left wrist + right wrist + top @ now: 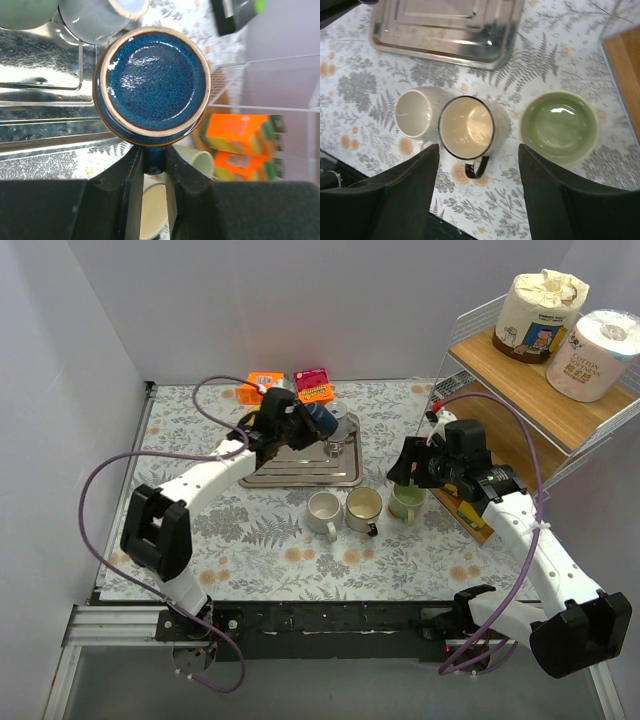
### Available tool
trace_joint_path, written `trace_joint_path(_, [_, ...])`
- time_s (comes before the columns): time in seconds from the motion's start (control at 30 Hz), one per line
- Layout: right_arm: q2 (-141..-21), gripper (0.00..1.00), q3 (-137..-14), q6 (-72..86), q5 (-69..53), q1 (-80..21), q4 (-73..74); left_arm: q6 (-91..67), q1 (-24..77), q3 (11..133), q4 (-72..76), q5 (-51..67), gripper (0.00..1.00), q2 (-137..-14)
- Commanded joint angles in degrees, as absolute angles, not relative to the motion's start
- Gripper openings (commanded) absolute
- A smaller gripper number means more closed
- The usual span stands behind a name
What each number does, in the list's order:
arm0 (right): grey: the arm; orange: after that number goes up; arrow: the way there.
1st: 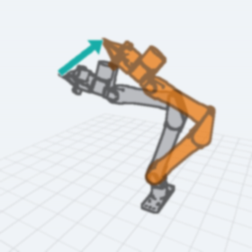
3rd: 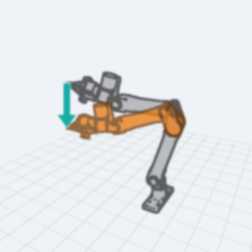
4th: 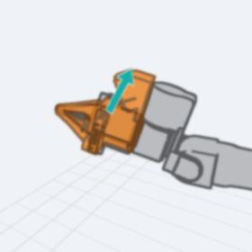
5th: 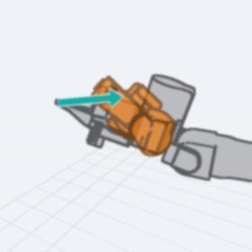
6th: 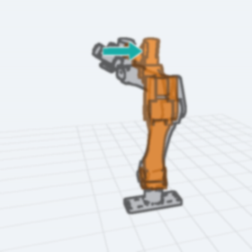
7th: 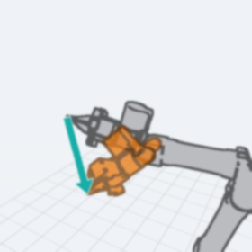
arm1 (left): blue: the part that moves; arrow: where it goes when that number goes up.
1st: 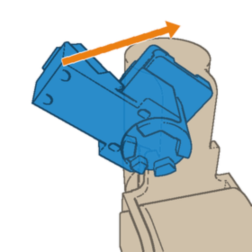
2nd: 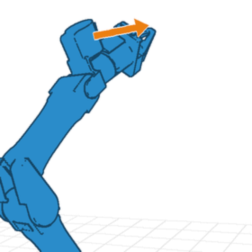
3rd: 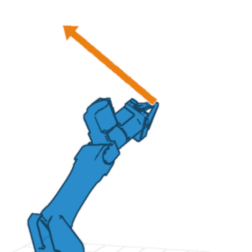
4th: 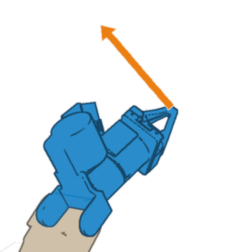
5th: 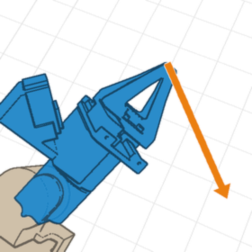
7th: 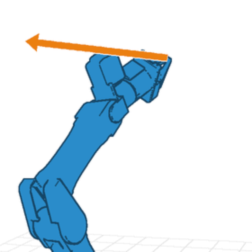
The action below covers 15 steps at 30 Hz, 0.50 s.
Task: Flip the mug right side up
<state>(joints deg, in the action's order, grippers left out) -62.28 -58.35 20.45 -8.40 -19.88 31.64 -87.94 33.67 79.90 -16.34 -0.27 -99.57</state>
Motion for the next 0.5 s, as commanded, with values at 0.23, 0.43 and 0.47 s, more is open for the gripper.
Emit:
trace_joint_path(0.23, [-60.91, 0.8, -54.76, 31.45, -33.9, -20.04, -1.99, -97.9, 24.17, 71.11, -5.36, 34.44, 0.0, -79.29])
trace_joint_path(0.43, [-65.03, 0.86, -55.02, 43.23, -35.77, -22.93, -21.95, -104.41, 19.78, 65.13, 2.45, 44.36, 0.0, -69.71])
trace_joint_path(0.47, [-65.91, 0.86, -56.15, 44.03, -35.77, -23.64, -25.97, -105.11, 19.25, 64.69, 3.33, 45.17, 0.0, -68.22])
